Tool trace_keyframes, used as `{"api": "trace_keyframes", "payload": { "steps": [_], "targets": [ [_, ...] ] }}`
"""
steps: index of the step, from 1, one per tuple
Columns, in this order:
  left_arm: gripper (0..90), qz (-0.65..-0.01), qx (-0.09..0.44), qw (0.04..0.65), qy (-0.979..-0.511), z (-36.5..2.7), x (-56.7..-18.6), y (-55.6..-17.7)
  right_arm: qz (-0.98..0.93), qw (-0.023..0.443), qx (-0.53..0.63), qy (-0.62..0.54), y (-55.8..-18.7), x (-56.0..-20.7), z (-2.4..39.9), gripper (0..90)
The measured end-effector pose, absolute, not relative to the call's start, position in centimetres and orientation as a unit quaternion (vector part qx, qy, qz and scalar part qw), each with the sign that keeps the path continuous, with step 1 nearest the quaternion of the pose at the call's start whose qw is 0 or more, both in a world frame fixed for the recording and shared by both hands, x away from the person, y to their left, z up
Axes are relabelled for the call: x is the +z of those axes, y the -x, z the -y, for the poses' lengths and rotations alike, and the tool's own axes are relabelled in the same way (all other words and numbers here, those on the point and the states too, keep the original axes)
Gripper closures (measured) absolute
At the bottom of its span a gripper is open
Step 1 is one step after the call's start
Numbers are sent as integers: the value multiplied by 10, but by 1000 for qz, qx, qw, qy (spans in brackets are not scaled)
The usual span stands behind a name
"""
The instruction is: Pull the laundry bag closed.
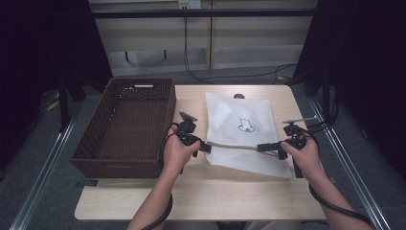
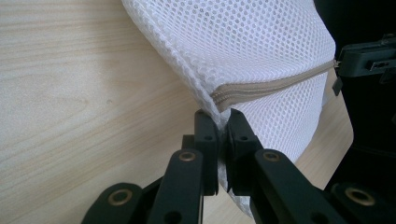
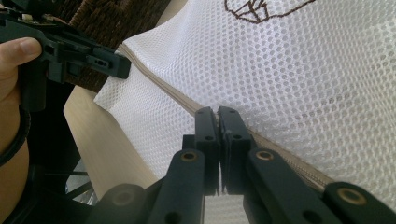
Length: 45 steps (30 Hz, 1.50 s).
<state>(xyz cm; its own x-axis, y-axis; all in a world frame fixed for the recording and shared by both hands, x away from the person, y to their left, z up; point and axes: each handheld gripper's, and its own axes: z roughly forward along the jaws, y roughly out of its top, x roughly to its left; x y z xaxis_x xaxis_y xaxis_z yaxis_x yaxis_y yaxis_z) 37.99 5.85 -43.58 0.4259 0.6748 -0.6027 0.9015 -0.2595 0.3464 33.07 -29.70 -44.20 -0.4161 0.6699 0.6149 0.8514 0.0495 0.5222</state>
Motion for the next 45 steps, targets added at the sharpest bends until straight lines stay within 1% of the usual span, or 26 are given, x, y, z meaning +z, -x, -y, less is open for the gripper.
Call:
{"api": "trace_keyframes", "payload": {
  "steps": [5, 6, 9, 14, 15, 20, 24, 39, 45],
  "targets": [
    [854, -511, -163, 334, -775, -60, -436, -380, 719, 99, -438, 531, -331, -441, 299, 880],
    [854, -508, -172, 333, -775, -60, -437, -380, 713, 106, -442, 533, -331, -442, 301, 880],
    [854, -510, -171, 332, -775, -60, -437, -381, 713, 109, -441, 534, -331, -444, 301, 880],
    [854, -509, -164, 331, -778, -62, -435, -381, 717, 100, -438, 533, -331, -442, 303, 880],
    [854, -512, -171, 336, -772, -62, -435, -381, 714, 102, -441, 535, -331, -442, 304, 880],
    [854, -510, -168, 335, -774, -61, -436, -381, 712, 105, -439, 538, -331, -442, 306, 880],
    [854, -511, -160, 330, -777, -63, -434, -380, 715, 98, -438, 536, -331, -442, 307, 880],
    [854, -511, -166, 332, -775, -63, -433, -381, 710, 97, -440, 541, -330, -443, 312, 880],
    [854, -513, -160, 334, -774, -65, -433, -381, 712, 95, -438, 540, -330, -443, 314, 879]
  ]
}}
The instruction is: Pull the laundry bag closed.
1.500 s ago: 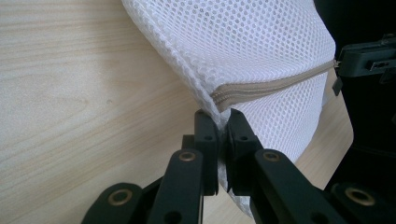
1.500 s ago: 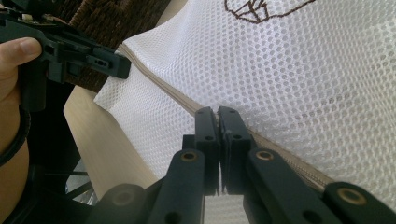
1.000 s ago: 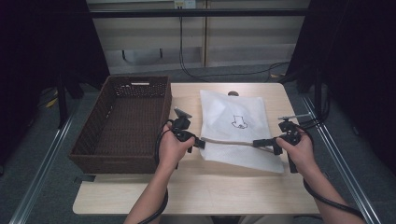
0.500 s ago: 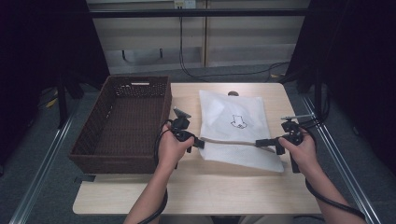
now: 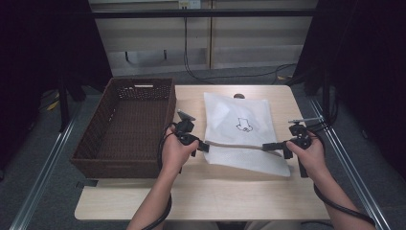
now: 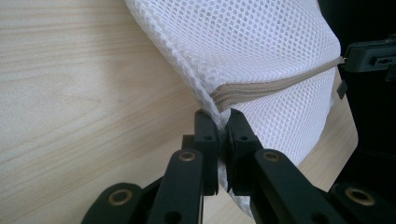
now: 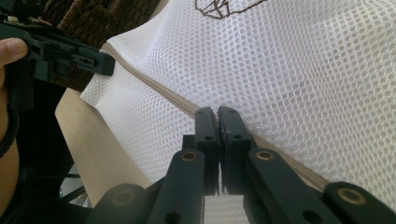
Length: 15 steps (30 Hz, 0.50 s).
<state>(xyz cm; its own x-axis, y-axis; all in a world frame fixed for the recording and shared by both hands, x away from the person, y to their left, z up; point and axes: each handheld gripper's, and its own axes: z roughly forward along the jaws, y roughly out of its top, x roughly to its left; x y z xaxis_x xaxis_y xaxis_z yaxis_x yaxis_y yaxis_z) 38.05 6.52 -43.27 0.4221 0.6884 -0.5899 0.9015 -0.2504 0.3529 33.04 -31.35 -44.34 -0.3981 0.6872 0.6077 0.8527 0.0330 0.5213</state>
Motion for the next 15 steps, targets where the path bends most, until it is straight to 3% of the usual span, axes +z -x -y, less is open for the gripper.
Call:
{"api": "trace_keyframes", "payload": {
  "steps": [15],
  "targets": [
    [854, -519, -160, 333, -771, -67, -432, -381, 716, 94, -436, 538, -330, -442, 313, 880]
  ]
}}
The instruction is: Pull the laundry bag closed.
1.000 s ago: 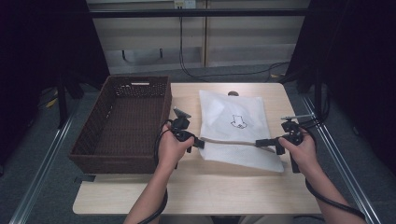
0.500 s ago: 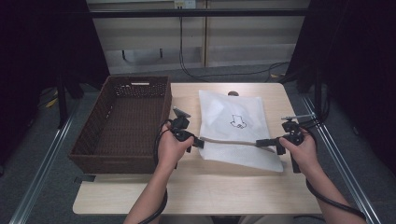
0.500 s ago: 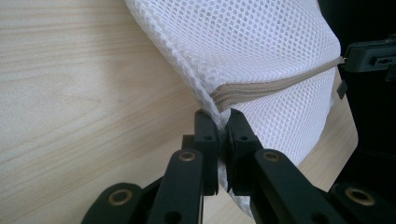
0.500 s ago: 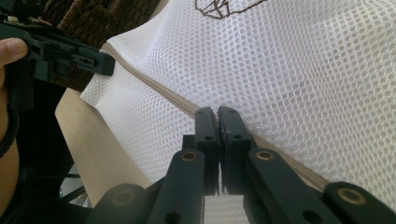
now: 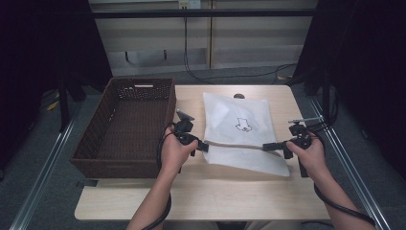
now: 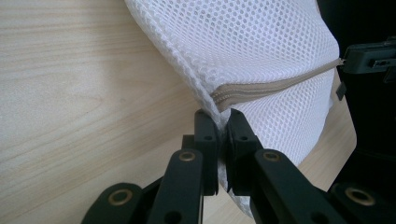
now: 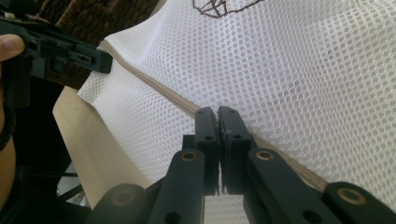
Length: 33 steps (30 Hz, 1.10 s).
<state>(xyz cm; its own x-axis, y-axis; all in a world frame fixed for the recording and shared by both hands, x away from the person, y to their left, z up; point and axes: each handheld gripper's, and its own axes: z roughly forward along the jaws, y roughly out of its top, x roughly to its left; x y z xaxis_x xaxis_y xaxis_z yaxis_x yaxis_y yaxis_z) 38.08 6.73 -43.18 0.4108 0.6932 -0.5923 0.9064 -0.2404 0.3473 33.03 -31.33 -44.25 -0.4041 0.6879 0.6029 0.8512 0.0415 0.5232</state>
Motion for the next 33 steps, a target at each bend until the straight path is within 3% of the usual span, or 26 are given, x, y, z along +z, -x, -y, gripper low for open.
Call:
{"api": "trace_keyframes", "payload": {
  "steps": [33],
  "targets": [
    [854, -528, -159, 339, -762, -74, -430, -383, 707, 93, -442, 544, -332, -443, 325, 880]
  ]
}}
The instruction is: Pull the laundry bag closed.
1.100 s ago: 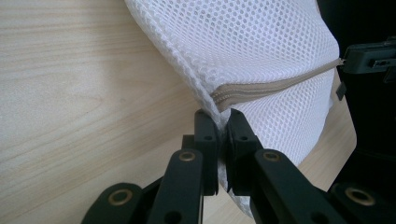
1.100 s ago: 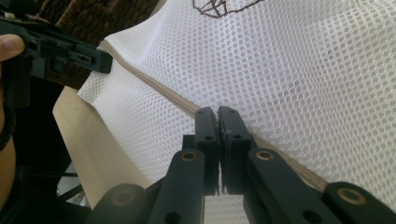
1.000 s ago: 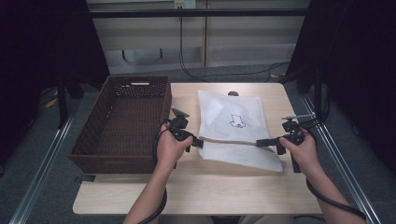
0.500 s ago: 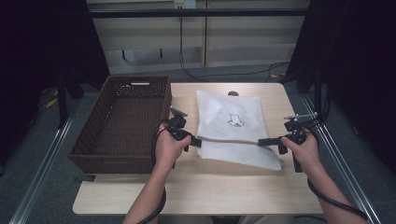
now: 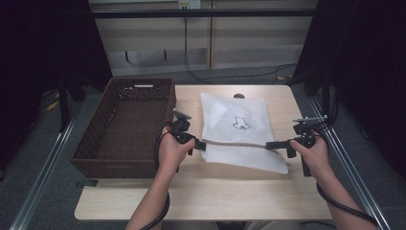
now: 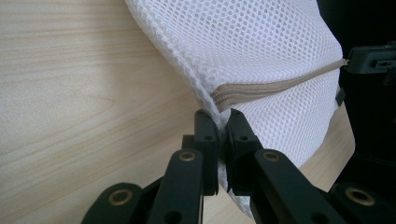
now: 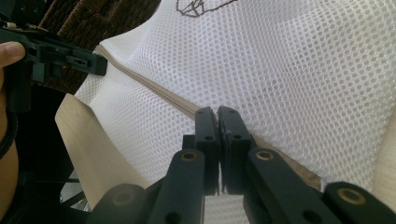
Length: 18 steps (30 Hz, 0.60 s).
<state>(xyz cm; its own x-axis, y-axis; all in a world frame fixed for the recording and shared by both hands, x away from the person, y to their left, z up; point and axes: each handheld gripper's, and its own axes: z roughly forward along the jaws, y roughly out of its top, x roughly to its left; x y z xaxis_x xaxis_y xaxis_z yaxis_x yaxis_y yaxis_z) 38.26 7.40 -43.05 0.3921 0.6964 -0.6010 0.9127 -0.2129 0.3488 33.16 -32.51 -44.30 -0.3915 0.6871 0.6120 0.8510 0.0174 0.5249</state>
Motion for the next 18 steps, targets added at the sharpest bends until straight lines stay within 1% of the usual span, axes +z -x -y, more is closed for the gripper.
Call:
{"api": "trace_keyframes", "payload": {
  "steps": [4, 6, 9, 18],
  "targets": [
    [854, -526, -159, 338, -764, -75, -430, -383, 705, 94, -444, 545, -332, -443, 325, 880],
    [855, -531, -145, 333, -766, -76, -430, -383, 707, 88, -440, 546, -332, -443, 325, 880],
    [855, -532, -157, 337, -761, -77, -430, -383, 702, 93, -444, 549, -332, -443, 329, 880],
    [855, -531, -154, 334, -763, -78, -430, -384, 702, 96, -445, 548, -332, -445, 330, 880]
  ]
}}
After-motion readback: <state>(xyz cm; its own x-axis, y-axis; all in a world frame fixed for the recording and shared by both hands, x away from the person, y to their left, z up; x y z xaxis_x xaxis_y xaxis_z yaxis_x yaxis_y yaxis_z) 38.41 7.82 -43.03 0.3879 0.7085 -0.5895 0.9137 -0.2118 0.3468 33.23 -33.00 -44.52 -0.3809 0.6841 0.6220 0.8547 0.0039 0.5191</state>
